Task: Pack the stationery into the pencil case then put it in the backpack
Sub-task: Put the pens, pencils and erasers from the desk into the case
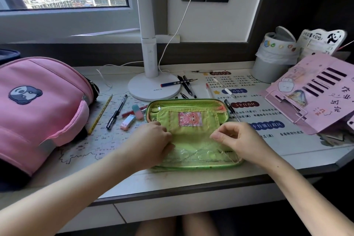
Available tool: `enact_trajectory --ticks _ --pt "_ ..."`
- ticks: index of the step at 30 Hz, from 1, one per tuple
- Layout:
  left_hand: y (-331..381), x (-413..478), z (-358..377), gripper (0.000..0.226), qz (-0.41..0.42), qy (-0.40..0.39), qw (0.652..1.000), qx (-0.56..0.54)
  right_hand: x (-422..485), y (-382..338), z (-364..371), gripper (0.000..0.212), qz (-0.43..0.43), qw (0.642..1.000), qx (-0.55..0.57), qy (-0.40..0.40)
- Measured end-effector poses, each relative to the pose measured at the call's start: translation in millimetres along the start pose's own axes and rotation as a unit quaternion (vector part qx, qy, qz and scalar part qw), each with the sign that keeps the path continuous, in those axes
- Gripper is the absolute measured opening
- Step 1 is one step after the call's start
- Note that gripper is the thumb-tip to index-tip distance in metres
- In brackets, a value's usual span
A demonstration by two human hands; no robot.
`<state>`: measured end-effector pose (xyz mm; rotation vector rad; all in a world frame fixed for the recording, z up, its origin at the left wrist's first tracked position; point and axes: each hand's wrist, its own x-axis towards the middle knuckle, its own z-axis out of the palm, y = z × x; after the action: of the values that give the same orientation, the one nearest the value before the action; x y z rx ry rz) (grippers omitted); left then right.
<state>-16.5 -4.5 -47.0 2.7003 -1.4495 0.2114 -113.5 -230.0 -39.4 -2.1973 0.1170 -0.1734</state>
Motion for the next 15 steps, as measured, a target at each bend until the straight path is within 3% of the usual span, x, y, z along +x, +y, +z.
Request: enact_trajectory --ticks 3,6,8,10,13,15 --pt "2 -3 1 0.02 -0.021 0.017 0.996 -0.088 -1 -6 -6 0.002 0.028 0.991 0.127 -0.005" --pt "0 -9 -3 0.022 -0.042 -0.005 0.987 -0.155 -1 -7 -7 0.024 0.054 0.983 0.171 -0.044" --pt "-7 -13 -4 0.03 -0.037 0.002 0.986 -0.163 -1 -6 -1 0.025 0.06 0.99 0.123 -0.043" --pt "-13 -18 -3 0.032 -0.025 0.026 0.986 -0.162 -2 -5 7 0.024 0.041 0.999 -0.007 -0.024" --pt "-14 -19 1 0.031 -0.028 0.01 0.985 -0.173 -3 -4 16 0.031 -0.036 0.964 -0.262 0.013" --pt "-13 -16 -1 0.026 -0.032 0.008 0.979 -0.201 -2 -7 18 0.036 -0.05 0.958 -0.281 0.019"
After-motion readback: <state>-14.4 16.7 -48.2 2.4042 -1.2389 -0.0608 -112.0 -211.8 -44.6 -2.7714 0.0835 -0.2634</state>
